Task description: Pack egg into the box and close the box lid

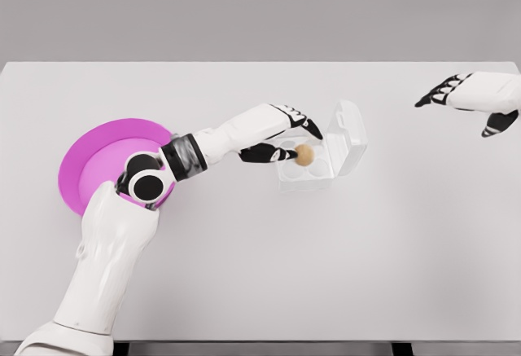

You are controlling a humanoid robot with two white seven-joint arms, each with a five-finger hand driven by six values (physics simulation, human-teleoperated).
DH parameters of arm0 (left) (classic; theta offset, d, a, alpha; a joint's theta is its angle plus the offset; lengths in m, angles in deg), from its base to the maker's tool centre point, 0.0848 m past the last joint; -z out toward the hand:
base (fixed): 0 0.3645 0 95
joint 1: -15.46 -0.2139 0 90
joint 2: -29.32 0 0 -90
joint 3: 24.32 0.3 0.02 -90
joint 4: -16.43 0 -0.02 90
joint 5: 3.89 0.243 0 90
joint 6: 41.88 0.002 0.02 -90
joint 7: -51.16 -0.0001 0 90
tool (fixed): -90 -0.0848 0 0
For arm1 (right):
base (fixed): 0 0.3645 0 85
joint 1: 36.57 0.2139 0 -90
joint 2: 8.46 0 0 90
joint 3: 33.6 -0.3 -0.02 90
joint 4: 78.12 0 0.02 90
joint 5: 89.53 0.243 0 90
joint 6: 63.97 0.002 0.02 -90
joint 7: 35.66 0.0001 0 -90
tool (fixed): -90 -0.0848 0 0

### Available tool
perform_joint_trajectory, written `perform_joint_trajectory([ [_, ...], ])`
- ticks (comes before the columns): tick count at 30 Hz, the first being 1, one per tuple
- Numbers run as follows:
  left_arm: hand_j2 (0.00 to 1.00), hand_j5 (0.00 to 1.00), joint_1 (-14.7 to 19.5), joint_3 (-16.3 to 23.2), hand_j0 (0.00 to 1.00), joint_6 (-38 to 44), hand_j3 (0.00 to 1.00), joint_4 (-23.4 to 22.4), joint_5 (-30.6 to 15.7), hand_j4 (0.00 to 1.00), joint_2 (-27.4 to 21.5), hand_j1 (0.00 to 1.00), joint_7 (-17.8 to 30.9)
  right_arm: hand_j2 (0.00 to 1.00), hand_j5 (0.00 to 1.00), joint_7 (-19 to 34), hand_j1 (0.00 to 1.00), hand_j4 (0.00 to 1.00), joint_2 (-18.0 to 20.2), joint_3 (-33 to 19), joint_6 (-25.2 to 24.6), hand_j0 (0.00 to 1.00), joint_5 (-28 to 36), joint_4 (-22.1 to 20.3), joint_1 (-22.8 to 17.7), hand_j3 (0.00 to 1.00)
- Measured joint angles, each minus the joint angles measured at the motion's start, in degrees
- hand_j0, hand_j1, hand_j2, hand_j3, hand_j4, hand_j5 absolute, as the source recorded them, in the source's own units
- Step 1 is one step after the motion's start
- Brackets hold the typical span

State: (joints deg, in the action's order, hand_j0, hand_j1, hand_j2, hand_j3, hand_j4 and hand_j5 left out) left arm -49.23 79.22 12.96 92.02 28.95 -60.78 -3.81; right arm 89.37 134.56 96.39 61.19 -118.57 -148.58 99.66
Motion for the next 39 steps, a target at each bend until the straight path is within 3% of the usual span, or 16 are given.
perform_joint_trajectory([
  [6, 0.87, 0.87, 0.44, -0.32, 0.87, 0.00, 0.87, -0.01, -0.23, 0.87, -0.34, 0.87, 0.00, 1.00, 1.00, -0.01, 1.00, 1.00, 1.29, -0.19, -0.03, 1.00, 0.13, -4.37, -1.32, 1.00],
  [14, 1.00, 1.00, 1.32, -1.88, 1.00, 0.00, 1.00, 0.63, -1.64, 1.00, -2.36, 1.00, 0.00, 1.00, 1.00, -0.01, 1.00, 1.00, 1.46, -0.41, -0.03, 1.00, 0.35, -6.39, -1.49, 1.00],
  [18, 1.00, 1.00, 1.14, -2.41, 1.00, -0.01, 1.00, 1.95, -5.30, 1.00, -6.00, 1.00, 0.00, 1.00, 1.00, 0.00, 1.00, 1.00, 1.42, -0.20, -0.02, 1.00, 0.35, -8.31, -2.64, 1.00],
  [27, 1.00, 1.00, -0.79, -4.00, 1.00, -0.02, 1.00, 7.01, -19.10, 1.00, -19.91, 1.00, 0.01, 1.00, 1.00, -0.01, 1.00, 1.00, 1.23, 0.41, -0.03, 1.00, 0.48, -14.59, -4.48, 1.00],
  [39, 1.00, 1.00, -6.24, -12.58, 1.00, -0.01, 1.00, 8.01, -24.46, 1.00, -31.03, 1.00, 0.00, 1.00, 1.00, -0.01, 1.00, 1.00, 3.04, 0.15, -0.03, 1.00, 0.54, -22.06, -4.84, 1.00],
])
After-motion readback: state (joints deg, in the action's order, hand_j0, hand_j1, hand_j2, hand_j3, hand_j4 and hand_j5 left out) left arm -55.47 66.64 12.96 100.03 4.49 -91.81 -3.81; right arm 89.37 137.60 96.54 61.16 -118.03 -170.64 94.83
